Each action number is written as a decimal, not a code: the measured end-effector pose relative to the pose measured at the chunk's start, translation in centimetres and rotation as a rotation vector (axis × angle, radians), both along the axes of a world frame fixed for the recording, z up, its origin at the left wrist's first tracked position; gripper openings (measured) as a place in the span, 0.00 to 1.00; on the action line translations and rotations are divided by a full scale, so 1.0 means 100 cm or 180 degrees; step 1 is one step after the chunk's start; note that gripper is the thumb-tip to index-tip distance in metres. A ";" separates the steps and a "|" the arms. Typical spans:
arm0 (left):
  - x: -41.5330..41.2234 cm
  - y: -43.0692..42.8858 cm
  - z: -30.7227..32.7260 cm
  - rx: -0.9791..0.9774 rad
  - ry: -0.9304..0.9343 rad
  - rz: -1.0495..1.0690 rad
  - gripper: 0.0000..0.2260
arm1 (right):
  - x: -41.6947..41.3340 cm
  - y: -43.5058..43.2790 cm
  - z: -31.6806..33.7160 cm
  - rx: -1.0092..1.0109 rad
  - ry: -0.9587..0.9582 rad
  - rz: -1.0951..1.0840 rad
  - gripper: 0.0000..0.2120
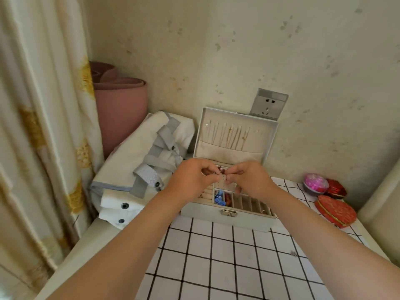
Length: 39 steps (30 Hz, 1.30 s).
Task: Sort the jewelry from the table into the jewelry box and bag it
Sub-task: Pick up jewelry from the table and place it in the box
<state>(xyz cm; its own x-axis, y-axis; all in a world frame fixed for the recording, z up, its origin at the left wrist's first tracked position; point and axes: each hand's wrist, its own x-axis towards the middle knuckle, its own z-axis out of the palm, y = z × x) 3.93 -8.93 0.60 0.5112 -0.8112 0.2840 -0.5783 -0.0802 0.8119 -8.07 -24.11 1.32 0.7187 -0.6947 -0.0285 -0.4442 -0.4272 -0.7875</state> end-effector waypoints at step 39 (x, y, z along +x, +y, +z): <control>0.004 -0.008 0.007 -0.0311 0.0949 0.0298 0.05 | 0.012 0.025 0.044 0.0855 -0.0708 0.0340 0.05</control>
<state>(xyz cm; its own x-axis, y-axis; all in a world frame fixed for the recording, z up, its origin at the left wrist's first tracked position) 4.38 -9.70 1.34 0.6546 -0.7330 0.1849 -0.3078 -0.0350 0.9508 -6.84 -21.61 5.70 0.7960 -0.6043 -0.0345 -0.2133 -0.2267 -0.9503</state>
